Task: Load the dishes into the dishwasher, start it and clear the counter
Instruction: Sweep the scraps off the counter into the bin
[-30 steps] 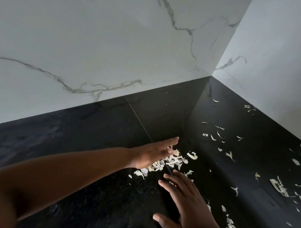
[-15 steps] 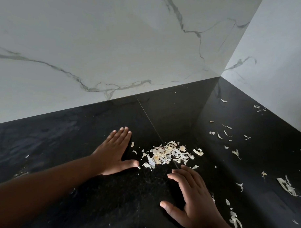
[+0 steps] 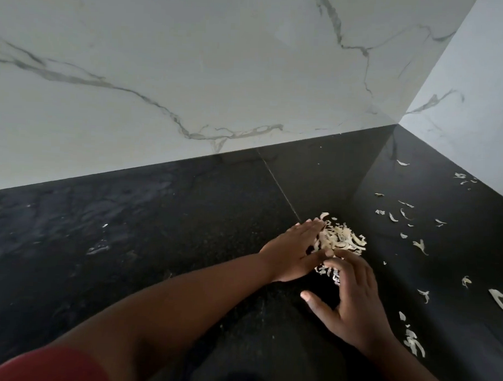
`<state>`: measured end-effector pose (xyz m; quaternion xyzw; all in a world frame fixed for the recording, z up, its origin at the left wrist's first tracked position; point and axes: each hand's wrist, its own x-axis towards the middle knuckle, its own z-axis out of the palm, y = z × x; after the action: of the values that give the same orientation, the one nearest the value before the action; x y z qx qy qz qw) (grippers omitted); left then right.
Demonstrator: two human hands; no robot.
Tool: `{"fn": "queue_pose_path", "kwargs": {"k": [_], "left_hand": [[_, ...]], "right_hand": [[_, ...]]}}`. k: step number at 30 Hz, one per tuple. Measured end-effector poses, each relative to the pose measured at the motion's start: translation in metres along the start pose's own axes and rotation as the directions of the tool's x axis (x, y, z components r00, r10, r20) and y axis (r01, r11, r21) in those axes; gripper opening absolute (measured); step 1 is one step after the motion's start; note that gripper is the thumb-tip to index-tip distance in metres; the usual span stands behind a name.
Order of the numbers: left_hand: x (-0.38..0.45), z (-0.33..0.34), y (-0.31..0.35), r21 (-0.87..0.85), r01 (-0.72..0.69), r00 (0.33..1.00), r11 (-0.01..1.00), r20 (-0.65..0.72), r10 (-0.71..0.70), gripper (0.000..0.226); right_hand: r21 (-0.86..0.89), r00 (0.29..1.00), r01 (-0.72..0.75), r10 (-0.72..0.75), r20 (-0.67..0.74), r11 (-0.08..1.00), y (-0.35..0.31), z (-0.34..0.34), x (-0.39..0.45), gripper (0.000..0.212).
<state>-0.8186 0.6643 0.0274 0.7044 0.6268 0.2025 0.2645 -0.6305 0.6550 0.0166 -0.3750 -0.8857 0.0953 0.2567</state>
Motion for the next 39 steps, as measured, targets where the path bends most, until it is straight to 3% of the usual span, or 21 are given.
{"fn": "queue_pose_path", "kwargs": {"k": [2, 4, 7, 9, 12, 14, 17, 20, 25, 28, 34, 39], "left_hand": [[-0.032, -0.009, -0.003, -0.142, 0.040, 0.998, 0.989, -0.038, -0.046, 0.073], [-0.077, -0.026, -0.015, -0.176, 0.065, 0.994, 0.982, -0.079, -0.080, 0.074], [-0.163, -0.057, -0.046, -0.052, 0.088, 0.975, 0.995, -0.201, -0.097, 0.078], [-0.224, -0.070, -0.069, 0.030, 0.209, 0.944, 0.977, -0.268, -0.194, 0.084], [-0.299, -0.061, -0.084, 0.152, 0.466, 0.872, 0.872, -0.246, -0.423, 0.101], [-0.321, -0.039, -0.075, 0.300, 0.514, 0.856, 0.803, -0.244, -0.456, 0.112], [-0.310, -0.009, -0.046, 0.436, 0.449, 0.893, 0.779, -0.202, -0.402, 0.108], [-0.263, 0.005, -0.017, 0.394, 0.427, 0.904, 0.814, -0.176, -0.389, 0.103], [-0.176, 0.037, 0.011, 0.386, 0.162, 0.987, 0.908, -0.056, -0.153, 0.099], [-0.142, 0.048, 0.022, 0.417, 0.100, 0.995, 0.903, -0.054, -0.086, 0.102], [-0.104, 0.057, 0.033, 0.360, 0.156, 0.983, 0.920, -0.148, -0.108, 0.112], [-0.080, 0.054, 0.033, 0.252, 0.325, 0.935, 0.912, -0.229, -0.270, 0.132]], "right_hand": [[-0.019, 1.000, 0.000, 0.000, 0.000, 1.000, 0.000, 0.000, 0.000, 0.069], [-0.014, 1.000, 0.013, -0.013, -0.010, 1.000, -0.001, -0.001, 0.001, 0.066], [0.002, 0.996, 0.087, -0.087, -0.029, 0.996, -0.001, 0.001, 0.000, 0.060], [0.008, 0.993, 0.114, -0.113, -0.036, 0.993, -0.001, 0.002, -0.001, 0.059], [0.016, 0.991, 0.130, -0.130, -0.023, 0.991, -0.005, 0.002, 0.000, 0.062], [0.016, 0.990, 0.142, -0.141, -0.013, 0.990, -0.007, 0.001, -0.001, 0.064], [0.016, 0.991, 0.131, -0.131, -0.005, 0.991, -0.008, 0.001, -0.003, 0.066], [0.010, 0.998, 0.066, -0.066, 0.017, 0.998, -0.009, 0.002, -0.003, 0.070], [0.005, 0.999, -0.003, 0.003, 0.040, 1.000, -0.008, 0.001, 0.004, 0.069], [0.005, 0.998, -0.025, 0.024, 0.061, 1.000, -0.004, 0.003, 0.008, 0.058], [-0.030, 0.997, 0.070, -0.069, 0.019, 0.997, -0.006, 0.002, 0.009, 0.049], [-0.039, 0.977, -0.097, 0.087, -0.196, 0.995, 0.000, -0.026, -0.011, 0.049]]}}
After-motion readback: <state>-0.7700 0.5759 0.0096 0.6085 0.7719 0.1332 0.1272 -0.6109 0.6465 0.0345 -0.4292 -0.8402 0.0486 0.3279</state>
